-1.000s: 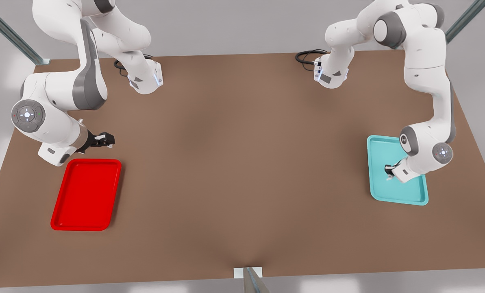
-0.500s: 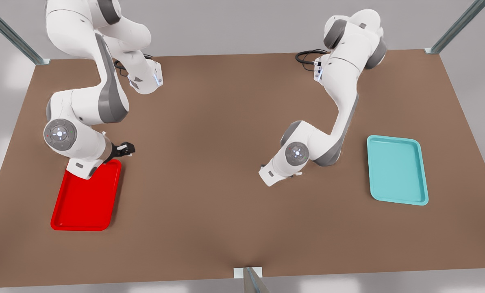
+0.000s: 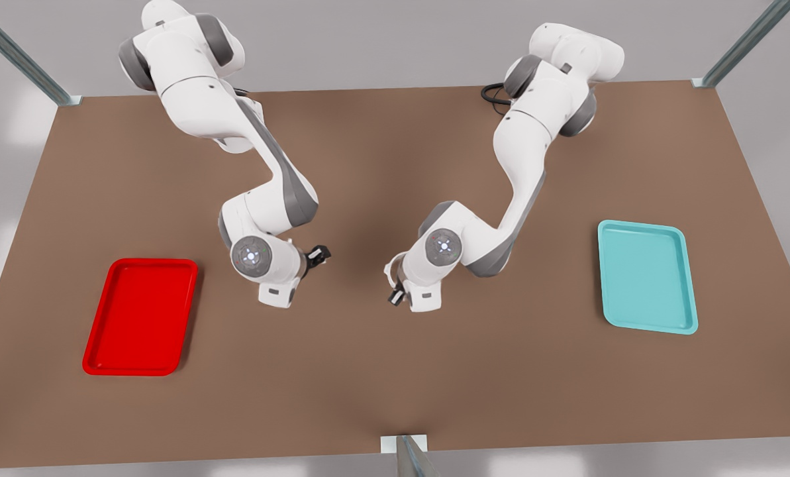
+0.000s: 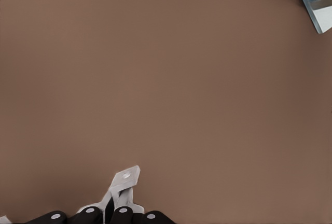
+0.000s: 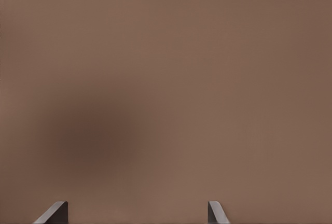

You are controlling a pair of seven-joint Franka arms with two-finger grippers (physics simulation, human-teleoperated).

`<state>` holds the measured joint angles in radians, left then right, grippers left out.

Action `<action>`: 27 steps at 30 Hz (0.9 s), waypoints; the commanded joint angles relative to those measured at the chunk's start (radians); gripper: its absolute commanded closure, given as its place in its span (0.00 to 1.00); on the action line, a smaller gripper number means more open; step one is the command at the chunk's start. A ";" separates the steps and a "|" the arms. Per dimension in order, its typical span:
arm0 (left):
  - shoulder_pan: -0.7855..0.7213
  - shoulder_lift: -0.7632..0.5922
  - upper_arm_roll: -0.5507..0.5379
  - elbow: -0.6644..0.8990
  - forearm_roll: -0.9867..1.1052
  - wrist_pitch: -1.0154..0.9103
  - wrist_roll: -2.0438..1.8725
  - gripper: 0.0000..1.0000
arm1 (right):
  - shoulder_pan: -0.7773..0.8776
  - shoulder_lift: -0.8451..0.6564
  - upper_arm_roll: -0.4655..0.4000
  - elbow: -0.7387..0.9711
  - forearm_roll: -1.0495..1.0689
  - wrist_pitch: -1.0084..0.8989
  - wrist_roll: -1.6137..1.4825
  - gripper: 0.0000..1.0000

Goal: Take the drainage pipe clamp from the left arm, pass it to the right arm, and place it in the plate on the right side

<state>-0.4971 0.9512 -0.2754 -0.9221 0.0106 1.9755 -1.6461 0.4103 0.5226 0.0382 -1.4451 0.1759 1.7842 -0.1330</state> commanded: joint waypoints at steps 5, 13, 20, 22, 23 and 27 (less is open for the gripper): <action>-0.031 0.038 0.002 0.046 0.003 0.071 -0.946 0.79 | 0.087 0.014 0.000 -0.043 0.014 0.231 0.016 0.00; -0.029 0.047 -0.005 0.045 -0.012 0.072 -0.784 0.79 | 0.151 -0.006 0.011 -0.147 0.062 0.454 0.021 0.00; -0.029 0.057 -0.004 0.045 -0.015 0.078 -0.841 0.79 | 0.176 0.004 0.015 -0.190 0.070 0.523 0.019 0.00; -0.029 0.057 -0.004 0.045 -0.017 0.080 -0.842 0.79 | 0.177 0.005 0.015 -0.190 0.070 0.523 0.021 0.00; -0.028 0.057 -0.004 0.045 -0.017 0.080 -0.842 0.79 | 0.180 0.010 0.015 -0.190 0.070 0.523 0.019 0.00; -0.026 0.057 -0.004 0.046 -0.015 0.080 -0.844 0.79 | 0.185 0.027 0.014 -0.189 0.070 0.529 0.019 0.00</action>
<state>-0.5240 1.0097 -0.2785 -0.8769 -0.0068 2.0515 -2.2984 0.5948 0.5470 0.0528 -1.6341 0.2432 2.2862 -0.1145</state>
